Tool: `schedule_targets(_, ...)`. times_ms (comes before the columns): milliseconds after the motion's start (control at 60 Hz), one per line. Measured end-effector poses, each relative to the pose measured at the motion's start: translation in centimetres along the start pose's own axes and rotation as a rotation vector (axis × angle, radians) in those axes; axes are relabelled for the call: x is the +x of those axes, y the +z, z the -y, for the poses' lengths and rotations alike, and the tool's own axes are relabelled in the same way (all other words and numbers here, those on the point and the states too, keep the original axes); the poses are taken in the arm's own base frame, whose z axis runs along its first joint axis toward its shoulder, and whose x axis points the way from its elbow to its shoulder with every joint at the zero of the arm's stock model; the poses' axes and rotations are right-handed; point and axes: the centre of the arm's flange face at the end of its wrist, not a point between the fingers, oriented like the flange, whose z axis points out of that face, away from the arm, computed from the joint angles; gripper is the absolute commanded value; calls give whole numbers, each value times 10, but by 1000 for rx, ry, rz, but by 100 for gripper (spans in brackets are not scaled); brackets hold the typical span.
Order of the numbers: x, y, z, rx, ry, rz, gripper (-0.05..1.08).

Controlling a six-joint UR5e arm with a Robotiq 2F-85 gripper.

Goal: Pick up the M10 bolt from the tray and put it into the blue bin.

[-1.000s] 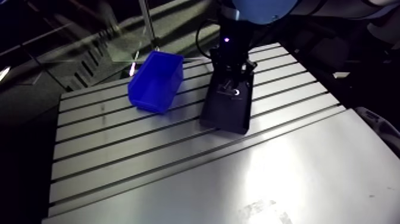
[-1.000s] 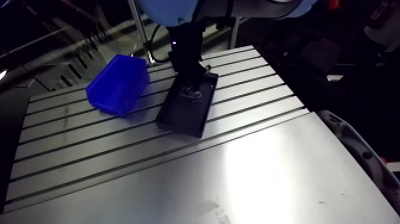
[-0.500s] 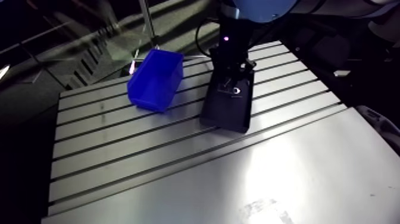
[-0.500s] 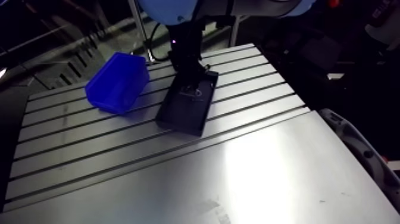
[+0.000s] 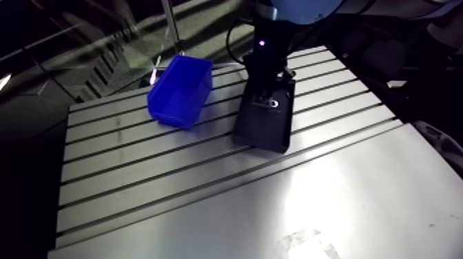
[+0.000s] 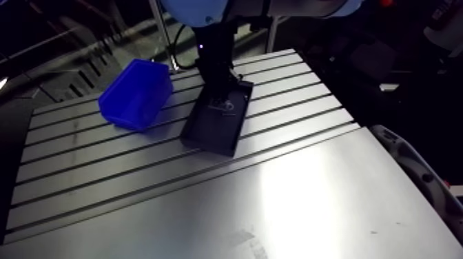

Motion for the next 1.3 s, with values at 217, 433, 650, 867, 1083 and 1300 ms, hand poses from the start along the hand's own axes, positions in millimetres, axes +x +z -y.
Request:
schedule_targets(217,0,1,1,-1,-1,1,72)
schedule_targets(433,-1,3,1,-3,-2,3,79)
schedule_targets(650,0,2,3,-1,-3,0,96)
schedule_targets(867,0,-3,4,5,-4,-6,103)
schedule_targets(1083,-4,-40,4,35,-13,-44,105)
schedule_targets(1300,-10,-81,2,51,-56,-67,105)
